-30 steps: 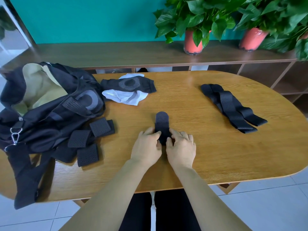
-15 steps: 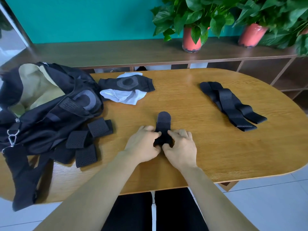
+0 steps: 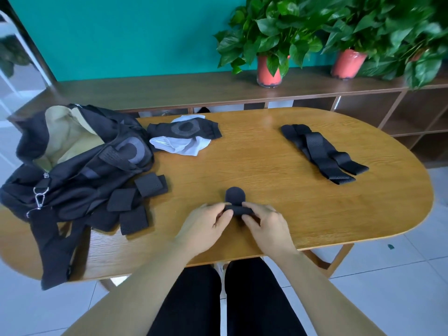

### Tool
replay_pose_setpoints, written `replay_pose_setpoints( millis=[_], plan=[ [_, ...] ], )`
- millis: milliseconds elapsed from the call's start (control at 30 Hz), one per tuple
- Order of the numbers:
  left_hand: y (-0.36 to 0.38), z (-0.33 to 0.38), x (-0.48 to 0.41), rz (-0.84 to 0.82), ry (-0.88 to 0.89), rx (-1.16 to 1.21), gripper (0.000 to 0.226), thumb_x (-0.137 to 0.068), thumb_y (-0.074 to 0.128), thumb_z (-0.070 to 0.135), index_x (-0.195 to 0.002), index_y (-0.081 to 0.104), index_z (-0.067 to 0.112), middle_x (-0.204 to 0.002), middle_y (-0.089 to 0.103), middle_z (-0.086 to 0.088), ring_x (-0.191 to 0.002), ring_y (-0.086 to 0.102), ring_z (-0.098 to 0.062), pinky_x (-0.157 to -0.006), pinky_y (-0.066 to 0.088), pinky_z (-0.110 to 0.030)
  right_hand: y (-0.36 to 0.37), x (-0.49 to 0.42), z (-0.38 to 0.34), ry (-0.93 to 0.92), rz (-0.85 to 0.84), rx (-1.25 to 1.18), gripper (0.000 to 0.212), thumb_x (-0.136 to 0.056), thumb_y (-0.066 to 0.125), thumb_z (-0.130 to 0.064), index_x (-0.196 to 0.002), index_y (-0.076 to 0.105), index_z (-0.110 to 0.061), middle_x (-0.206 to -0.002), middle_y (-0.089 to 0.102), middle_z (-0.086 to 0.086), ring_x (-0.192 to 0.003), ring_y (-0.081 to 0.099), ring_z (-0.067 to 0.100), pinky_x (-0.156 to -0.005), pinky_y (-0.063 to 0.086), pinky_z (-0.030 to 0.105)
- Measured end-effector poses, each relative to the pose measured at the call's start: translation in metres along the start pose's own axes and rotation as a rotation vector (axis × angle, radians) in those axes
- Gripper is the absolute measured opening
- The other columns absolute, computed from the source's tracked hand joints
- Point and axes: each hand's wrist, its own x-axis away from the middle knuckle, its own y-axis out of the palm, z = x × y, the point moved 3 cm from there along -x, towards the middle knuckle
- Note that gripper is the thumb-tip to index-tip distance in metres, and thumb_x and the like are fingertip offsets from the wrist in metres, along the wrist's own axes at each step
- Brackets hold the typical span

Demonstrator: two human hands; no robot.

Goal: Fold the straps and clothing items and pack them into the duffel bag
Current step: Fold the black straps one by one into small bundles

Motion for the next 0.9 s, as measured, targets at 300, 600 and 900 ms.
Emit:
replay_pose_setpoints(
  millis=[300,600,900],
  plan=[
    [0.011,0.014,-0.012,0.317,-0.256,0.027,0.032,-0.096,0.052,0.023,-0.065,0.045,0.018,-0.061,0.046,0.005,-0.058,0.042,-0.014,-0.052,0.024,-0.023,0.014,-0.017,-0.018,0.207,0.213,0.069,0.021,-0.095,0.052,-0.029,-0.098,0.065,-0.013,-0.077,0.058,0.004,-0.084,0.054,0.024,-0.061,0.037,0.028],
    [0.009,0.007,-0.026,0.236,-0.310,0.081,0.048,-0.093,0.058,0.023,-0.052,0.035,0.015,-0.051,0.040,0.001,-0.046,0.034,-0.014,-0.046,0.026,-0.027,0.023,-0.029,-0.011,0.273,0.201,0.135,0.022,-0.093,0.054,-0.032,-0.100,0.068,-0.016,-0.106,0.060,0.005,-0.092,0.056,0.022,-0.064,0.037,0.025],
    [0.011,0.010,-0.023,0.287,-0.180,-0.020,0.042,-0.094,0.056,0.024,-0.135,0.051,0.019,-0.121,0.052,0.000,-0.099,0.061,-0.019,-0.077,0.050,-0.028,0.025,-0.022,-0.015,0.109,0.335,0.083,0.035,-0.091,0.059,-0.024,-0.126,0.058,-0.022,-0.113,0.050,0.000,-0.082,0.059,0.017,-0.059,0.042,0.025]
  ],
)
